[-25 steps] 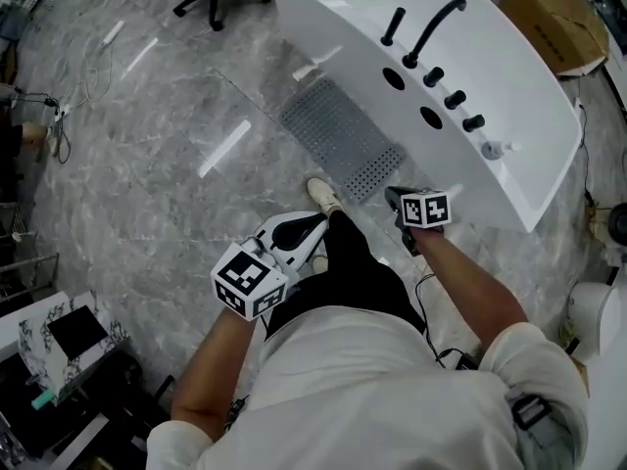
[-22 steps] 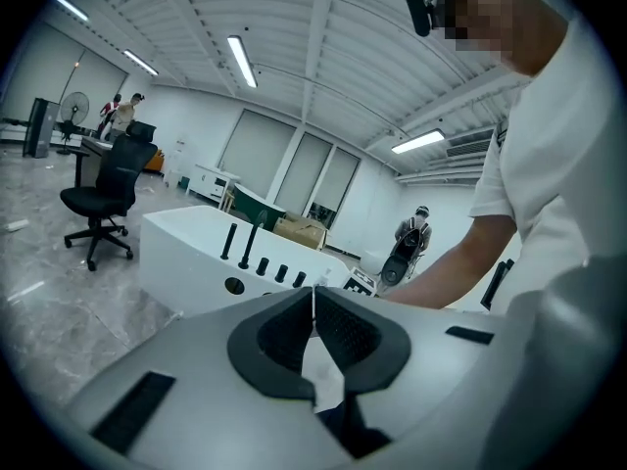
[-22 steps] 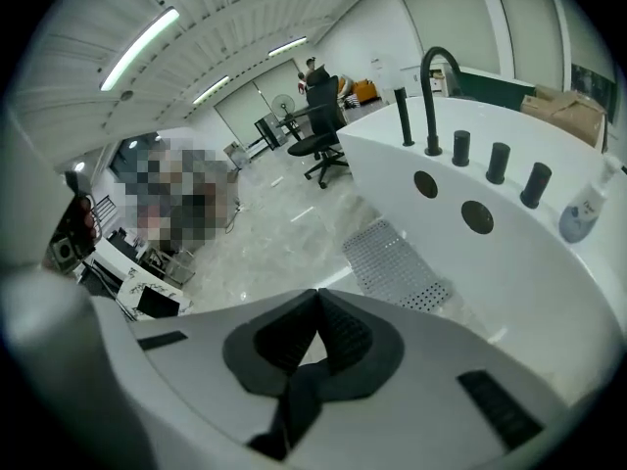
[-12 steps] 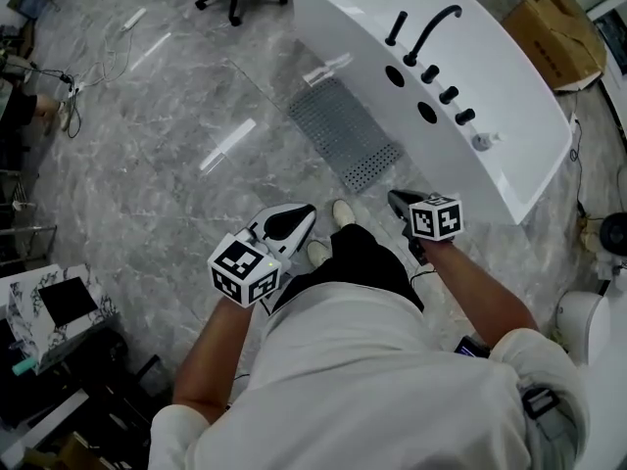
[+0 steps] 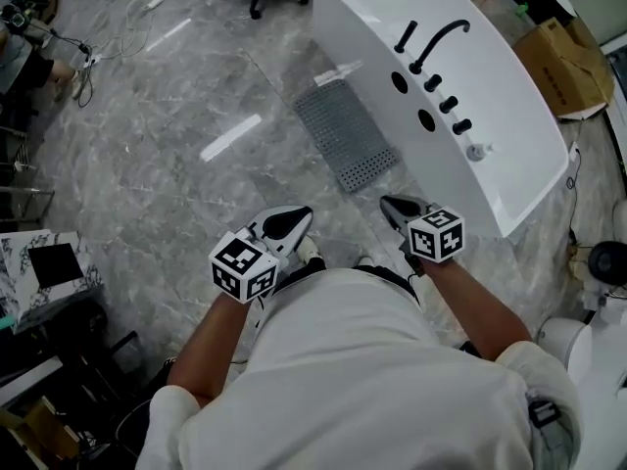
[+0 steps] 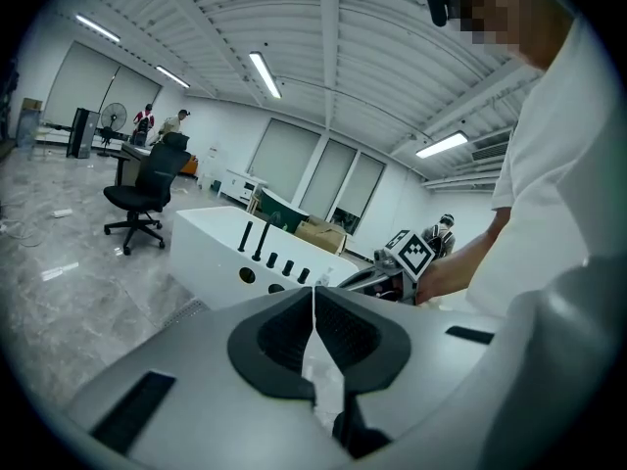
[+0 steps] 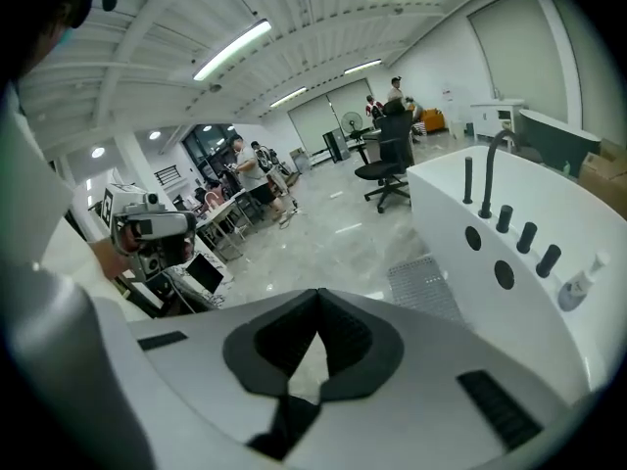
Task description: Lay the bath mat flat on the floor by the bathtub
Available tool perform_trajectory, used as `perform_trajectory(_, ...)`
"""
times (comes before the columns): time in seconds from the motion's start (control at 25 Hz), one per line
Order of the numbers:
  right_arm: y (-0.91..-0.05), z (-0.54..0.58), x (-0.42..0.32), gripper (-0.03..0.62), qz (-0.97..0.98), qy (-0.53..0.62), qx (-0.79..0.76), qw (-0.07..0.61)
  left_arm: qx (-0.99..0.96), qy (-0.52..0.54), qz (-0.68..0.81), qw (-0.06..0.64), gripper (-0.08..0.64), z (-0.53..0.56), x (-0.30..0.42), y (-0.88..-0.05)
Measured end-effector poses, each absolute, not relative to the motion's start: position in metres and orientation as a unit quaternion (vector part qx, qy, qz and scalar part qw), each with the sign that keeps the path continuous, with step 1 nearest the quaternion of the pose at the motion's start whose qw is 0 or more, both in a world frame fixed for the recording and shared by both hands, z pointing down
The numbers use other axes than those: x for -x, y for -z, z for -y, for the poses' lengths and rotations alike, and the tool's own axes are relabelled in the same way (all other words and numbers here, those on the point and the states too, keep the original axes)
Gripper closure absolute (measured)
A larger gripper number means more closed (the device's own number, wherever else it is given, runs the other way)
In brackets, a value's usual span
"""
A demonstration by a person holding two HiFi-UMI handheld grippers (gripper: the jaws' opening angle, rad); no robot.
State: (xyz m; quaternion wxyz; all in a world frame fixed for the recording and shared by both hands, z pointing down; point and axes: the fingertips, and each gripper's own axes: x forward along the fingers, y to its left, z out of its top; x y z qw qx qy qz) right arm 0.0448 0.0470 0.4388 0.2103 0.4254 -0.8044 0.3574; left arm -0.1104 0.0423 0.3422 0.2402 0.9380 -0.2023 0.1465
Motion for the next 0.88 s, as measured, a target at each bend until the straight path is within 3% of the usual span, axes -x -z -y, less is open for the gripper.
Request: perform_trajectory(0.88,-0.390,-0.189,-0.161,0.584,0.869,-0.295,-0.362,0.162,-0.924,-0.144,0.257,0.243,0.541,-0.179,-0.041,-0.337)
